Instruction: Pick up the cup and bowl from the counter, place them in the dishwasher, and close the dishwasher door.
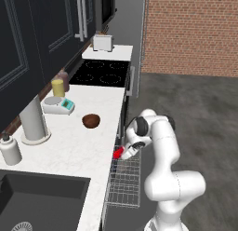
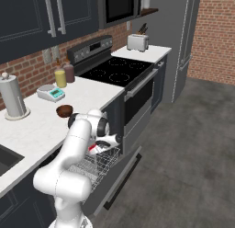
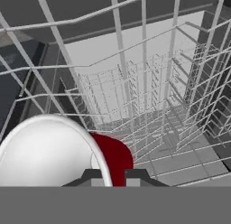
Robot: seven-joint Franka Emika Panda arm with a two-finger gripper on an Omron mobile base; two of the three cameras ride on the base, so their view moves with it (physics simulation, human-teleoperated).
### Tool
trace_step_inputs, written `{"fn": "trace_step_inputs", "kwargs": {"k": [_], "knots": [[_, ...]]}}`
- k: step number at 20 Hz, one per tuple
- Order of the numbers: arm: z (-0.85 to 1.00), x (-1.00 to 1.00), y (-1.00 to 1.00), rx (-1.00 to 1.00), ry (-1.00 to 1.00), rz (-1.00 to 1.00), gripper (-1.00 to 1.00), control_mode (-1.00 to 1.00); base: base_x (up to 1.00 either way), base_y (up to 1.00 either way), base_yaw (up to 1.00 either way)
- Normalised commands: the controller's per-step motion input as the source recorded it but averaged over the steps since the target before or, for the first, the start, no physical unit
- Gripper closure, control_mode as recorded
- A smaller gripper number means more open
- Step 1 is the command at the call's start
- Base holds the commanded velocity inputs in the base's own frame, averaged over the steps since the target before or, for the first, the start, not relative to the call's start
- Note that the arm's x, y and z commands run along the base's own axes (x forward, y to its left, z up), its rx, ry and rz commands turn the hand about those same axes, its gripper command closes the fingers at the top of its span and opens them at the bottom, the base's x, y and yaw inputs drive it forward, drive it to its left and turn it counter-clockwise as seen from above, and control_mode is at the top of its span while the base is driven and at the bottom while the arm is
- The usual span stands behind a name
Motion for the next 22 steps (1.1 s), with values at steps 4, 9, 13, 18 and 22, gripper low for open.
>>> {"fn": "trace_step_inputs", "kwargs": {"k": [4,9,13,18,22], "knots": [[-0.32,0.00,0.16,-0.04,0.00,-0.23,1.00,-1.00,0.00,0.00,0.00],[-0.30,0.00,0.09,-0.06,0.00,-0.24,1.00,-1.00,0.00,0.00,0.00],[-0.25,0.00,0.04,-0.07,0.00,-0.23,1.00,-1.00,0.00,0.00,0.00],[-0.16,0.11,0.01,-0.04,0.02,-0.19,-1.00,-1.00,0.00,0.00,0.00],[-0.03,0.01,-0.06,-0.02,0.01,-0.17,-1.00,-1.00,0.00,0.00,0.00]]}}
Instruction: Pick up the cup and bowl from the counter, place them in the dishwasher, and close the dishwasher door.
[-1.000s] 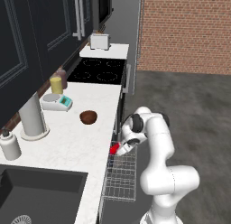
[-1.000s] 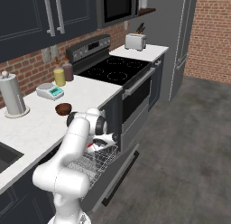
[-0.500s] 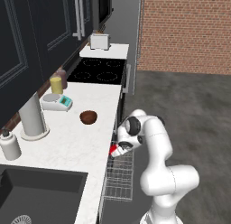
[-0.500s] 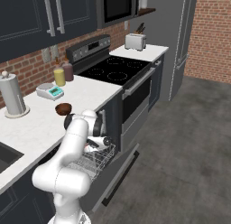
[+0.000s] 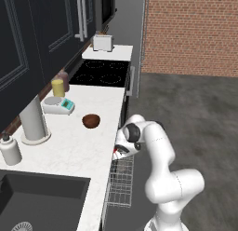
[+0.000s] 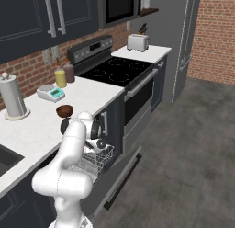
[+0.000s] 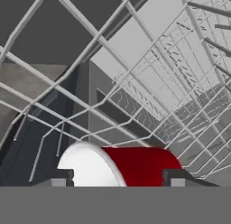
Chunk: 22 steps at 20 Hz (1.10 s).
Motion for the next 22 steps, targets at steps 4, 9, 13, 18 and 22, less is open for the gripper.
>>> {"fn": "trace_step_inputs", "kwargs": {"k": [4,9,13,18,22], "knots": [[0.00,0.00,-0.27,0.00,0.00,-0.16,-1.00,-1.00,0.00,0.00,0.00],[0.02,-0.02,-0.43,0.00,0.00,-0.15,-1.00,-1.00,0.00,0.00,0.00],[0.14,-0.05,-0.37,0.00,0.00,-0.14,-1.00,-1.00,0.00,0.00,0.00],[0.23,-0.04,-0.36,0.00,0.00,-0.13,-1.00,-1.00,0.00,0.00,0.00],[0.34,-0.09,-0.46,0.00,0.00,-0.13,-1.00,-1.00,0.00,0.00,0.00]]}}
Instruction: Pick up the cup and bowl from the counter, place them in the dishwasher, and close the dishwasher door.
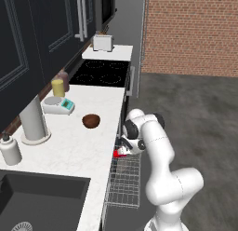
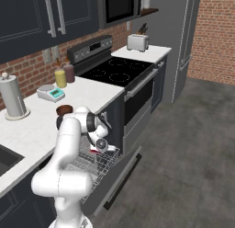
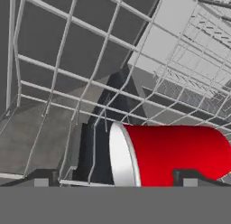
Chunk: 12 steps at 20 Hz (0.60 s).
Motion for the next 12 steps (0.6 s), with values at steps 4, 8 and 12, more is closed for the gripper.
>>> {"fn": "trace_step_inputs", "kwargs": {"k": [4,8,12], "knots": [[0.43,-0.18,-0.48,0.00,0.00,-0.15,-1.00,-1.00,0.00,0.00,0.00],[0.44,-0.32,-0.41,0.00,0.00,-0.14,-1.00,-1.00,0.00,0.00,0.00],[0.46,-0.57,-0.31,0.00,0.00,-0.13,-1.00,-1.00,0.00,0.00,0.00]]}}
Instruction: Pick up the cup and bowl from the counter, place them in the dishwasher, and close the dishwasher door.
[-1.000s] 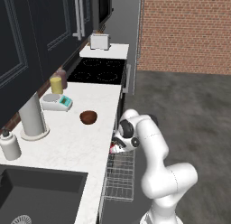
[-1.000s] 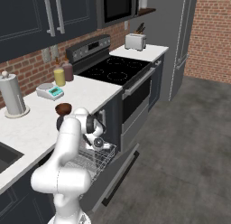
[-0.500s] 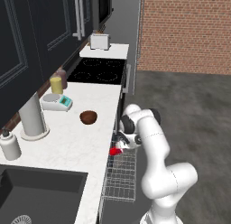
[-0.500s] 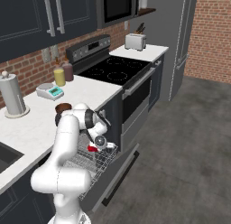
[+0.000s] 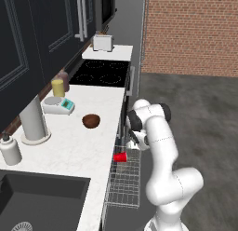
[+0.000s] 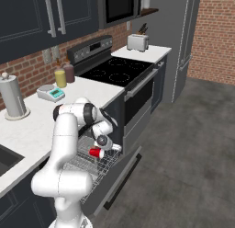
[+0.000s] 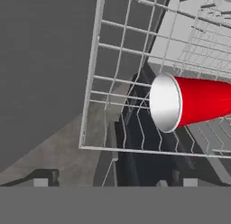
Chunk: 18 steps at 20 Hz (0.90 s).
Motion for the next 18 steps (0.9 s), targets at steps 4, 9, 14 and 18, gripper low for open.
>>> {"fn": "trace_step_inputs", "kwargs": {"k": [4,9,14,18], "knots": [[0.86,-0.85,-0.09,0.00,-0.07,-0.09,-1.00,-1.00,0.00,0.00,0.00],[1.00,-0.87,0.00,0.01,-0.20,-0.02,-1.00,-1.00,0.00,0.00,0.00],[1.00,-0.78,0.01,0.05,-0.21,0.00,-1.00,-1.00,0.00,0.00,0.00],[1.00,-0.58,0.00,0.07,-0.14,0.00,-1.00,-1.00,0.00,0.00,0.00]]}}
